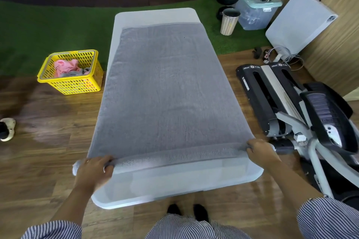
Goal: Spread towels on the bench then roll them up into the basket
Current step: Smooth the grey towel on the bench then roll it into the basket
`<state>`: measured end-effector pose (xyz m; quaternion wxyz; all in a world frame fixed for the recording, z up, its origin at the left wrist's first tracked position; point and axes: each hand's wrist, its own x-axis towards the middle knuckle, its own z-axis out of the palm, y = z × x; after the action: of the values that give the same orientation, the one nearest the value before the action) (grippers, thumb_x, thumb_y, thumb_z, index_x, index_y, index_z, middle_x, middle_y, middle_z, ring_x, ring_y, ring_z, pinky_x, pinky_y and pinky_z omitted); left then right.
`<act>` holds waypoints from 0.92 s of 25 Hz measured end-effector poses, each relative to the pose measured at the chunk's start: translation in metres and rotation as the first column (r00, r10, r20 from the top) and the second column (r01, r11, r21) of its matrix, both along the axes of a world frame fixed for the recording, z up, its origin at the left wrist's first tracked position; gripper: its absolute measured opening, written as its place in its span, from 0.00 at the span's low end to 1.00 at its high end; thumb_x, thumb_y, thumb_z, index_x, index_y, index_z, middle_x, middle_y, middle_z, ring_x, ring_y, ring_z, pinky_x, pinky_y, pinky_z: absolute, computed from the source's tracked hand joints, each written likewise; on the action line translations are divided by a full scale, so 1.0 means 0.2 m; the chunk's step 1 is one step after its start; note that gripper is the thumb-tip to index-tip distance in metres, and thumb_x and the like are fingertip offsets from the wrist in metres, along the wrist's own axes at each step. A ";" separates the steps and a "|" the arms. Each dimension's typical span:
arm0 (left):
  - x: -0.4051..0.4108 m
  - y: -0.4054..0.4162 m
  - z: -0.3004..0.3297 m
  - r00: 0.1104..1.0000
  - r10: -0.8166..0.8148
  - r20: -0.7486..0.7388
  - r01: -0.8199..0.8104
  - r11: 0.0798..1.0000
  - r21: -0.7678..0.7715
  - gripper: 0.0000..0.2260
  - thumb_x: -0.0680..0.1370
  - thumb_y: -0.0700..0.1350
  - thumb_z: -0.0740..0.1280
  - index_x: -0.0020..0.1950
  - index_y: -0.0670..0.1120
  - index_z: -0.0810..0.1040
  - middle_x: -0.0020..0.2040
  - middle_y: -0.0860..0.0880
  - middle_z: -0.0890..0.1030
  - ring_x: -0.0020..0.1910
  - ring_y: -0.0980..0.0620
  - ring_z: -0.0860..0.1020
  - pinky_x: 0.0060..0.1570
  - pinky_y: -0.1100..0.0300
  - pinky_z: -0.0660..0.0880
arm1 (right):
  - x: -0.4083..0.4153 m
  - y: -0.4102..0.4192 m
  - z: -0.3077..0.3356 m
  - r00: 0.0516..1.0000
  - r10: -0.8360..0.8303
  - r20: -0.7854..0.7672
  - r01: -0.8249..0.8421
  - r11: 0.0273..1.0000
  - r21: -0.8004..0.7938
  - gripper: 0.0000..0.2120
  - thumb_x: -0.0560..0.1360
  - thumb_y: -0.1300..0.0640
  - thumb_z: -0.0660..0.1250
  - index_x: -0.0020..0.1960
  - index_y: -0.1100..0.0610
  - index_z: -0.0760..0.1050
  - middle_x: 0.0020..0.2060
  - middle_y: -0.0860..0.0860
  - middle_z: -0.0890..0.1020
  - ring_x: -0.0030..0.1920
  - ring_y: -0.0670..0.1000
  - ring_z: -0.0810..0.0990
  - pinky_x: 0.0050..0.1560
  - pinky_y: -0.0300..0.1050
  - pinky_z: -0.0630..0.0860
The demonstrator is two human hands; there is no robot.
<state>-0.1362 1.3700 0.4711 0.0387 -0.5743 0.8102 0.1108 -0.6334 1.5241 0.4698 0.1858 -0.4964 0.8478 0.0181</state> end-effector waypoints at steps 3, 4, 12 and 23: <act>-0.01 -0.02 0.00 0.998 -0.048 -0.037 0.043 0.990 -0.133 0.17 0.70 0.49 0.55 0.46 0.47 0.82 0.42 0.49 0.82 0.42 0.42 0.80 0.48 0.45 0.74 | -0.01 -0.01 0.00 1.000 -0.010 0.003 0.011 0.996 -0.090 0.08 0.71 0.64 0.62 0.48 0.58 0.76 0.47 0.54 0.77 0.49 0.58 0.75 0.49 0.50 0.73; -0.03 -0.02 0.02 0.998 -0.016 -0.055 0.007 0.987 -0.162 0.14 0.72 0.47 0.57 0.47 0.45 0.81 0.44 0.48 0.82 0.43 0.41 0.80 0.49 0.44 0.72 | -0.01 -0.01 -0.02 1.000 -0.005 0.007 0.006 0.990 -0.140 0.11 0.70 0.67 0.63 0.52 0.61 0.76 0.50 0.55 0.77 0.51 0.60 0.74 0.52 0.53 0.73; -0.05 -0.03 -0.02 1.000 -0.022 -0.005 0.022 0.999 -0.049 0.26 0.67 0.55 0.57 0.54 0.41 0.81 0.51 0.47 0.82 0.52 0.43 0.78 0.59 0.42 0.72 | -0.01 0.00 -0.02 0.988 -0.003 0.153 0.024 0.991 -0.134 0.21 0.71 0.68 0.64 0.63 0.62 0.73 0.61 0.54 0.74 0.63 0.57 0.70 0.63 0.51 0.70; -0.02 -0.02 0.04 1.000 0.017 0.017 -0.016 1.000 -0.019 0.17 0.69 0.50 0.53 0.43 0.47 0.80 0.40 0.48 0.82 0.41 0.42 0.80 0.47 0.45 0.74 | -0.05 -0.03 0.00 0.991 0.061 0.121 -0.057 0.998 -0.039 0.09 0.72 0.61 0.62 0.51 0.60 0.74 0.48 0.52 0.74 0.51 0.54 0.73 0.48 0.43 0.68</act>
<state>-0.1405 1.3662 0.4791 0.0394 -0.5823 0.8061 0.0982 -0.6427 1.5191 0.4695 0.2279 -0.5248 0.8199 -0.0216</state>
